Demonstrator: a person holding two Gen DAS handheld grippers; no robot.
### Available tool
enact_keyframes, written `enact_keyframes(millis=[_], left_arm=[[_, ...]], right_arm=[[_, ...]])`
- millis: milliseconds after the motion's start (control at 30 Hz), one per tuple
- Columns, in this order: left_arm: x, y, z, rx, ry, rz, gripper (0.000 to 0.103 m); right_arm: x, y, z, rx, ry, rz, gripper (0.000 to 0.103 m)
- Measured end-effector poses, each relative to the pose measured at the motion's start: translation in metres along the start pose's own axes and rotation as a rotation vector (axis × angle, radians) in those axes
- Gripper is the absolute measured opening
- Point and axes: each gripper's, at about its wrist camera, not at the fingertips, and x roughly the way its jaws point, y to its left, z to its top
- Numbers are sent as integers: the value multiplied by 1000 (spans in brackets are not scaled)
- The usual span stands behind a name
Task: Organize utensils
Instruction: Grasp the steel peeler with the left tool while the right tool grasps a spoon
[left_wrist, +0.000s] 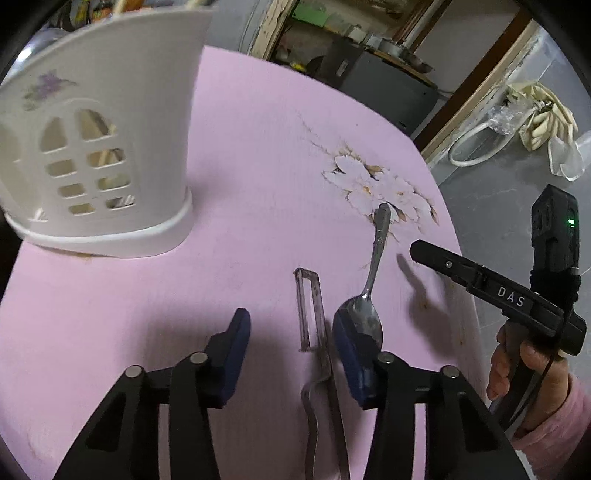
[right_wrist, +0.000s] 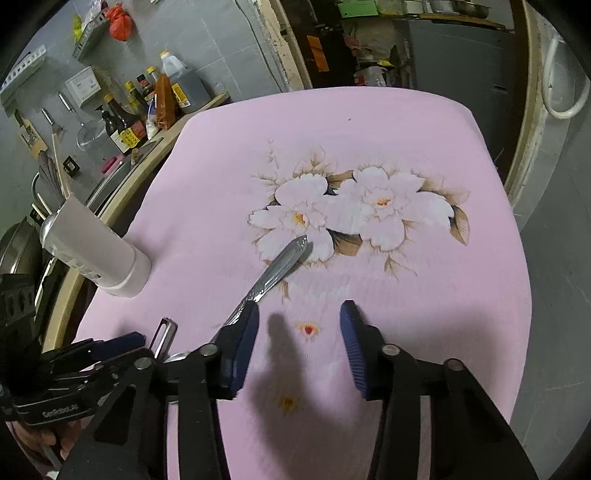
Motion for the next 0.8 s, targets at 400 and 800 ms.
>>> enact_keyframes(millis=[400, 800], left_arm=[[20, -29, 18, 155, 92, 188, 36], [12, -8, 22, 89, 104, 153, 17]], right_arm=[[38, 9, 33, 25, 144, 12, 38], [63, 14, 44, 97, 169, 110, 9]])
